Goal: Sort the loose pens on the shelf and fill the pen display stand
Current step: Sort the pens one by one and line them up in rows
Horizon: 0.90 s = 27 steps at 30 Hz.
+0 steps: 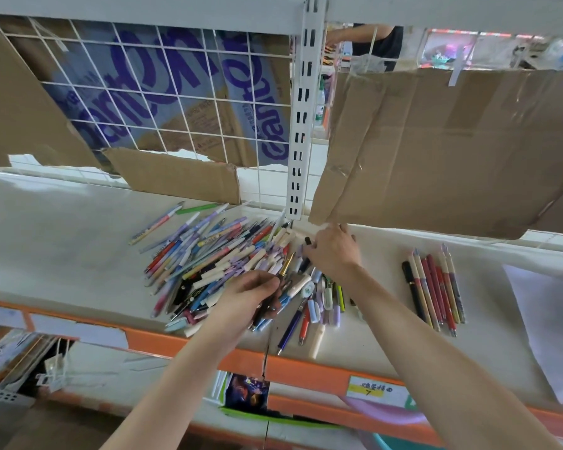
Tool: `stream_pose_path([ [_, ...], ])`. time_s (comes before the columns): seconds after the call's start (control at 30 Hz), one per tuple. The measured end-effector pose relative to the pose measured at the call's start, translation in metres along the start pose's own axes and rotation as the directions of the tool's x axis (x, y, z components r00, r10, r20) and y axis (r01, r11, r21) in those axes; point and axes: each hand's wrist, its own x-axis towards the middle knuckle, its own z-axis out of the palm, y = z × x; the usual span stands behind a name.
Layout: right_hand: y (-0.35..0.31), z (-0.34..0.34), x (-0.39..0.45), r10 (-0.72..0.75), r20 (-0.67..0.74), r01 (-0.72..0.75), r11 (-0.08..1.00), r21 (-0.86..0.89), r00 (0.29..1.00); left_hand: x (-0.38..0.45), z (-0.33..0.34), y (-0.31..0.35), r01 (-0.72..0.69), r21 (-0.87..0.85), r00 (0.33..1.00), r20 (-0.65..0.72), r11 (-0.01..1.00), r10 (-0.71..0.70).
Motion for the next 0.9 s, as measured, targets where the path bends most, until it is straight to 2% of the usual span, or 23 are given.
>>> stream_pose_path([
  [0.07,0.002,-0.006,-0.009,-0.006,-0.051,0.017,0.976,0.219,0.999,-0.001,-0.002,0.001,-0.002,0.088,1.0,-0.015,0.996,0.004],
  [0.13,0.005,-0.013,-0.021,0.015,-0.016,-0.005,0.87,0.493,1.0,-0.001,-0.004,0.002,-0.004,0.098,1.0,-0.02,0.995,0.006],
  [0.2,0.008,-0.017,-0.035,0.01,0.064,-0.055,0.655,0.754,0.998,0.0,-0.007,0.003,-0.01,0.097,1.0,-0.019,0.995,0.012],
  [0.27,0.014,-0.018,-0.046,-0.018,0.101,-0.082,0.454,0.887,0.995,0.001,-0.008,0.003,-0.016,0.109,1.0,-0.014,0.994,0.018],
  [0.33,0.019,-0.019,-0.053,-0.043,0.092,-0.071,0.341,0.937,0.995,0.002,-0.007,0.003,-0.025,0.115,1.0,0.0,0.993,0.026],
  [0.4,0.022,-0.02,-0.057,-0.064,0.067,-0.044,0.304,0.952,0.996,0.003,-0.005,0.003,-0.033,0.126,0.999,0.015,0.992,0.032],
  [0.63,0.023,-0.022,-0.06,-0.131,0.021,0.026,0.353,0.935,0.991,0.001,0.003,0.005,-0.04,0.143,0.999,0.027,0.989,0.036],
  [0.77,0.018,-0.015,-0.064,-0.21,0.1,-0.013,0.378,0.926,0.973,-0.002,0.01,0.007,-0.049,0.146,0.997,0.065,0.988,0.04],
  [0.83,0.012,-0.009,-0.069,-0.212,0.114,-0.051,0.282,0.958,0.971,-0.003,0.016,0.006,-0.079,0.156,0.996,0.048,0.985,0.072],
  [0.9,0.006,-0.003,-0.072,-0.132,0.074,-0.045,0.212,0.976,0.988,-0.001,0.023,0.002,-0.147,0.265,0.986,-0.039,0.953,0.163],
])
